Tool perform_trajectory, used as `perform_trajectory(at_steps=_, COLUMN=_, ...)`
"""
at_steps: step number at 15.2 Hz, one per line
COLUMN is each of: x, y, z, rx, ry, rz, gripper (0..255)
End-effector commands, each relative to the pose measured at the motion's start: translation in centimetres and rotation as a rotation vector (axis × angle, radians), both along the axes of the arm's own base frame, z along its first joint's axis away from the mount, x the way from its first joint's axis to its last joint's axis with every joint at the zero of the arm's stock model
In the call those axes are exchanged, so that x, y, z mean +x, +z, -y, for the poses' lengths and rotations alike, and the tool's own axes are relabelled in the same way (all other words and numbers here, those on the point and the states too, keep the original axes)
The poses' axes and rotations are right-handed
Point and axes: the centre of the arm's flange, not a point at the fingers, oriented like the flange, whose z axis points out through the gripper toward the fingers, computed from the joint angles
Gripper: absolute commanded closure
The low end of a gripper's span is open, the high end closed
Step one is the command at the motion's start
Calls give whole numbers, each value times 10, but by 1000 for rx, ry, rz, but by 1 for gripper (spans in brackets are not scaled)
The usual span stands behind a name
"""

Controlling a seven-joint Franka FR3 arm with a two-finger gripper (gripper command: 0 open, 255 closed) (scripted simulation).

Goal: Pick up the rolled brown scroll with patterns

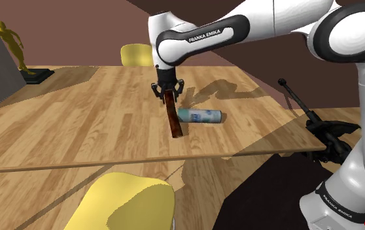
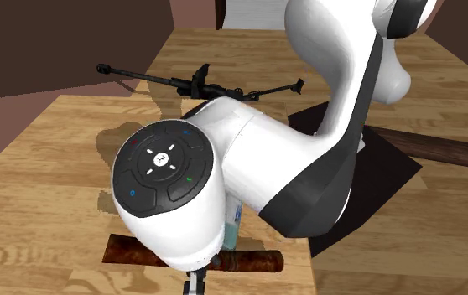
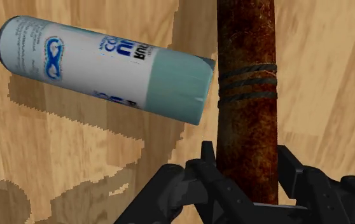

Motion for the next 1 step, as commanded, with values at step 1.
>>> perform_trajectory(at_steps=1, x=0, y=3, z=0, rx=0, ry=0, rz=0, gripper=255)
